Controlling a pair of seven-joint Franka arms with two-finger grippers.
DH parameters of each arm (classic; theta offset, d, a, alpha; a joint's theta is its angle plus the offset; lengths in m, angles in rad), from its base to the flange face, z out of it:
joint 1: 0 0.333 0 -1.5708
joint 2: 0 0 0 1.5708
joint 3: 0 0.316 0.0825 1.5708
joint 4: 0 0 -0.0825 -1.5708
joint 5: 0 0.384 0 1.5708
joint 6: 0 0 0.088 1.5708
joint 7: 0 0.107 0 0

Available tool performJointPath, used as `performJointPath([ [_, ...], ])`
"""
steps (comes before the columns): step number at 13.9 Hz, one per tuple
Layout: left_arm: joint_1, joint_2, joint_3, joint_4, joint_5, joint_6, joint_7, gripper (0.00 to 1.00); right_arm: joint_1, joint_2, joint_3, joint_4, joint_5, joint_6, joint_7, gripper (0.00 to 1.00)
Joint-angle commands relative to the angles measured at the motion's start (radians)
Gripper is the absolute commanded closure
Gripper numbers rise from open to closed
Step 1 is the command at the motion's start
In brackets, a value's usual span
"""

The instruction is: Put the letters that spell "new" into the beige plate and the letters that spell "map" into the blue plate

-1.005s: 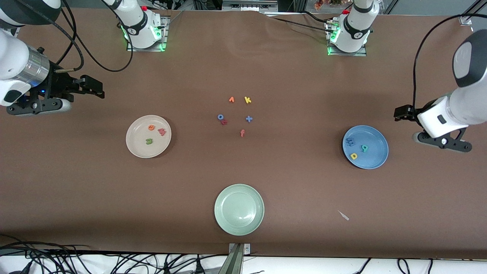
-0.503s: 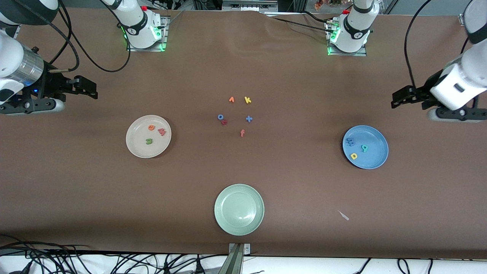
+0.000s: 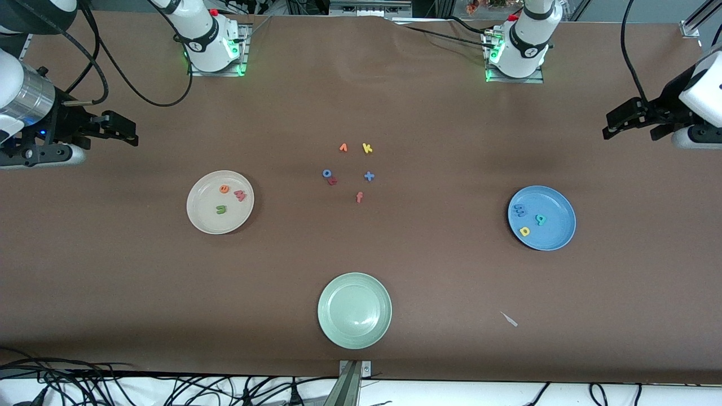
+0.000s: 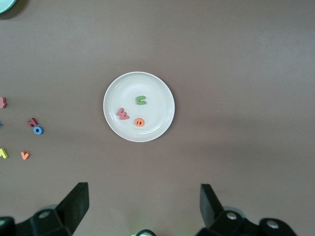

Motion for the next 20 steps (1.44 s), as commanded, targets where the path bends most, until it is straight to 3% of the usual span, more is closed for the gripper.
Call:
performJointPath([
  [1,0.001,0.007,-0.010,0.041,0.004,-0.039,0.004,0.00,-0.003,-0.002,0.004,0.015,-0.009,-0.012,-0.009,0.00],
  [4,0.004,0.007,-0.050,0.041,0.070,-0.050,0.007,0.00,-0.006,-0.002,0.004,0.014,-0.010,-0.015,-0.009,0.00],
  [20,0.047,0.019,-0.051,0.030,0.062,-0.026,0.010,0.00,-0.006,0.001,0.002,0.020,-0.010,-0.018,-0.011,0.00],
])
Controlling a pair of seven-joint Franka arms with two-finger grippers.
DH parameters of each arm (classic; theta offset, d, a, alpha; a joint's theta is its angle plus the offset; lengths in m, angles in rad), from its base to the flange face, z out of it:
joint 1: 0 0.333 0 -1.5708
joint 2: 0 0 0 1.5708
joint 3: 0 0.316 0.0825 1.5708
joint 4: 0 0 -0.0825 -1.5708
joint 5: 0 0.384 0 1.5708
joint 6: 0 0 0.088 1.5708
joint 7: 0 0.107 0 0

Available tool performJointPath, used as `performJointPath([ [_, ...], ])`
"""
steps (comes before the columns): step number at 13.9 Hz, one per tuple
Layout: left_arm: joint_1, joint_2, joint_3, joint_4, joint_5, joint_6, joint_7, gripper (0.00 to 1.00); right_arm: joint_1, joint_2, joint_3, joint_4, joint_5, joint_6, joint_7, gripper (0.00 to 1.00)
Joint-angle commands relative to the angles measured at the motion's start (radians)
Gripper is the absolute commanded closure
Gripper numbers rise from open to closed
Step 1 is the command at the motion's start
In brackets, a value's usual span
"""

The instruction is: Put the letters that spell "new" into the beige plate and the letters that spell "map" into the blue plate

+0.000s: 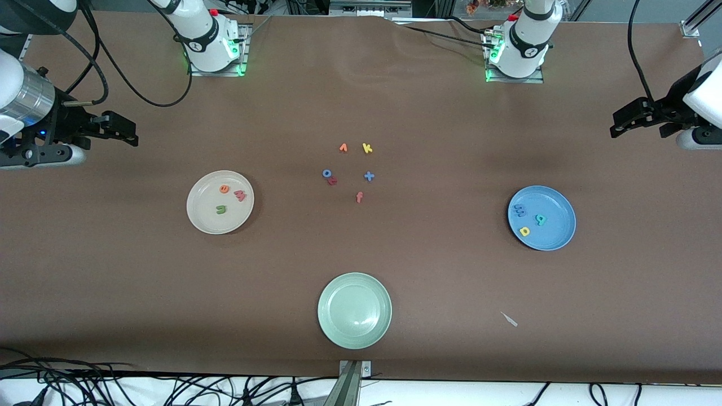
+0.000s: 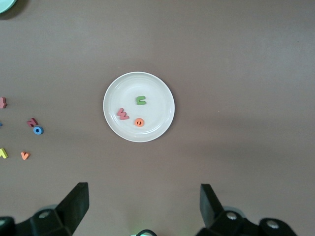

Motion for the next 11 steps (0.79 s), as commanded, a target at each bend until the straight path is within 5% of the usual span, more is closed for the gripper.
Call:
performJointPath([
  [1,0.004,0.004,-0.011,0.014,0.017,-0.002,0.009,0.00,-0.006,0.000,0.002,0.019,-0.010,-0.018,-0.011,0.00],
  [11,0.004,0.004,-0.011,0.009,0.019,0.003,0.010,0.00,-0.006,0.003,0.002,0.021,-0.022,-0.014,-0.021,0.00],
])
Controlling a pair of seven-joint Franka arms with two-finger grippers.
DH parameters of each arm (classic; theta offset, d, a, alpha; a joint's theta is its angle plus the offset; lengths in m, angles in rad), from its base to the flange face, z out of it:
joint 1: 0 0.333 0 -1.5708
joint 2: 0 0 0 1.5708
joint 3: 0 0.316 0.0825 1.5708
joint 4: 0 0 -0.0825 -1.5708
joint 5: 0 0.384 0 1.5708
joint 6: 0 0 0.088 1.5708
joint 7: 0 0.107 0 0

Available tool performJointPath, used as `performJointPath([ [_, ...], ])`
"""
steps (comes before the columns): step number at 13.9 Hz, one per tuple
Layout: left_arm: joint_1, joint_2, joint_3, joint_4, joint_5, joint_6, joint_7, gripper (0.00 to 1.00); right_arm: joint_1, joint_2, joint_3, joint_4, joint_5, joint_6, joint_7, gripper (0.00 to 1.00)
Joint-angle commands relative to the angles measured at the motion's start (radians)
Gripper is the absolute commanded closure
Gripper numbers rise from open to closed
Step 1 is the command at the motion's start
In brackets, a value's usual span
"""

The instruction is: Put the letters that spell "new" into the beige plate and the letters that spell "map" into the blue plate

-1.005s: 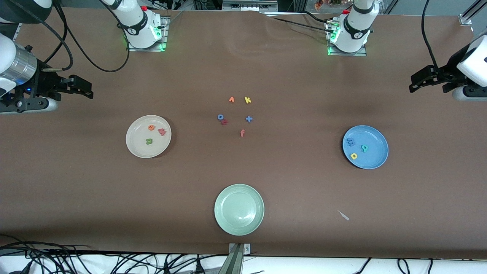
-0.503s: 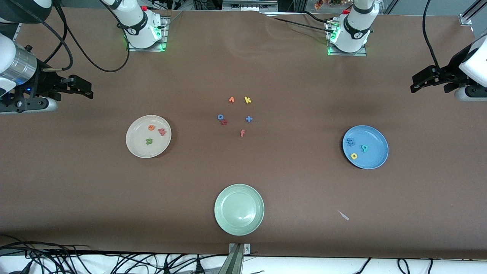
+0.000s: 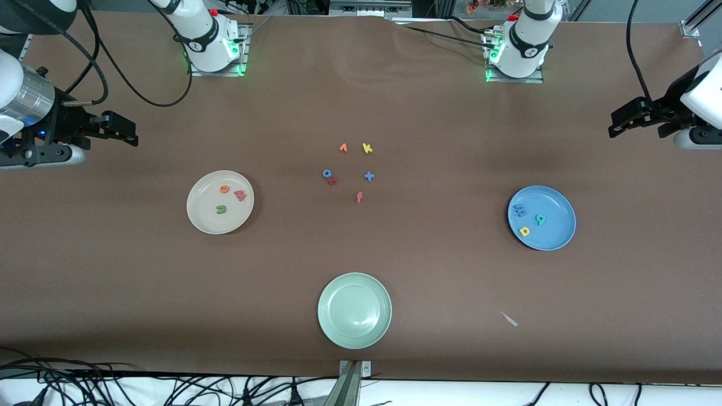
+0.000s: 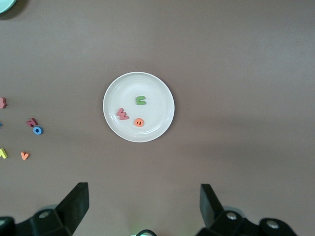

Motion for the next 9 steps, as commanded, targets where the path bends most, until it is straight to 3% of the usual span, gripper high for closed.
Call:
performJointPath([
  [1,0.003,0.005,-0.008,0.008,0.019,0.003,0.010,0.00,-0.006,0.003,0.004,0.019,-0.020,-0.014,-0.026,0.00],
  [9,-0.003,0.003,-0.010,0.000,0.022,0.007,0.010,0.00,-0.006,0.003,0.002,0.019,-0.025,-0.012,-0.026,0.00],
])
